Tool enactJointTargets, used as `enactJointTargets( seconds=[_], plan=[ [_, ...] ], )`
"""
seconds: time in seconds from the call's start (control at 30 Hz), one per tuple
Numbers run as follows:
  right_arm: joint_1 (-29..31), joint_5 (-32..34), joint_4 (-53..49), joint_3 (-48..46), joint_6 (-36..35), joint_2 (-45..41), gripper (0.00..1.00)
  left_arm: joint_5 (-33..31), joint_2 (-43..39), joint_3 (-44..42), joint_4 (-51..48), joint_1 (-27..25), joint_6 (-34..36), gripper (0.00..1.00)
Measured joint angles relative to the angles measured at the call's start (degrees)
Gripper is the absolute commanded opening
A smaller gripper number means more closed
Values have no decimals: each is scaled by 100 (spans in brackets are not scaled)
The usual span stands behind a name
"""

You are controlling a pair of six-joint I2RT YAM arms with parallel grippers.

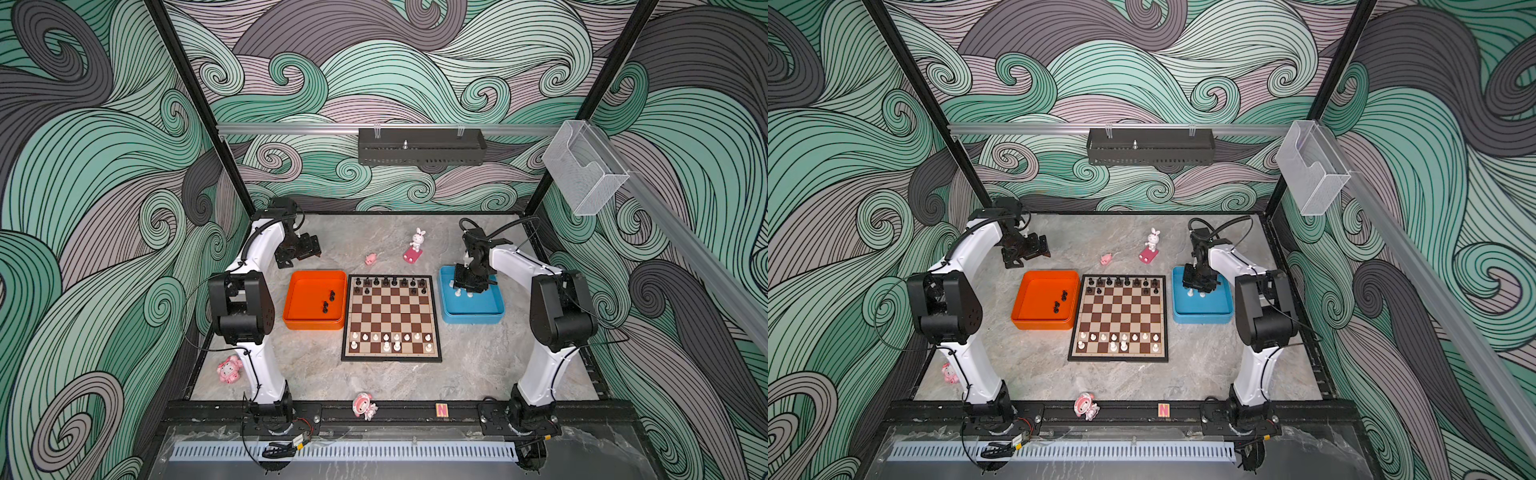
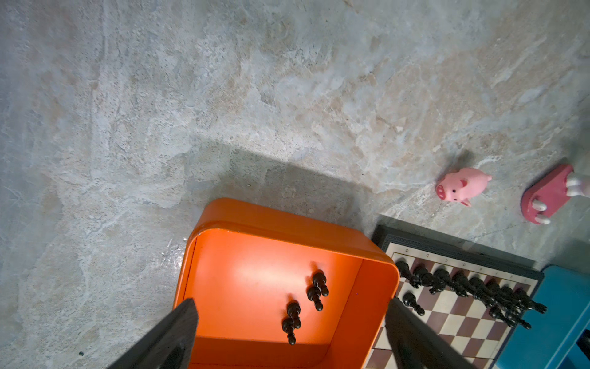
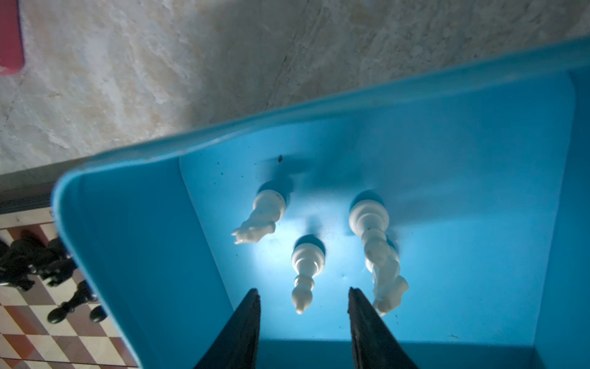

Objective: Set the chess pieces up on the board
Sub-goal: 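Lower the right gripper into the blue tray and grasp a white pawn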

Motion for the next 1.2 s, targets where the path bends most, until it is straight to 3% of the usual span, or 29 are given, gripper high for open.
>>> enactJointTargets(
  seconds=[0.43,0.83,1.2],
  plan=[
    [33,-2,94,94,0,297,29,131,52,0,22,83,-2,94],
    [98,31,68,109,-2,306,31,205,120,0,28,98,-2,94],
    [129,136,39,109,2,306,22,291,120,0,63,98,-9,94]
  ],
)
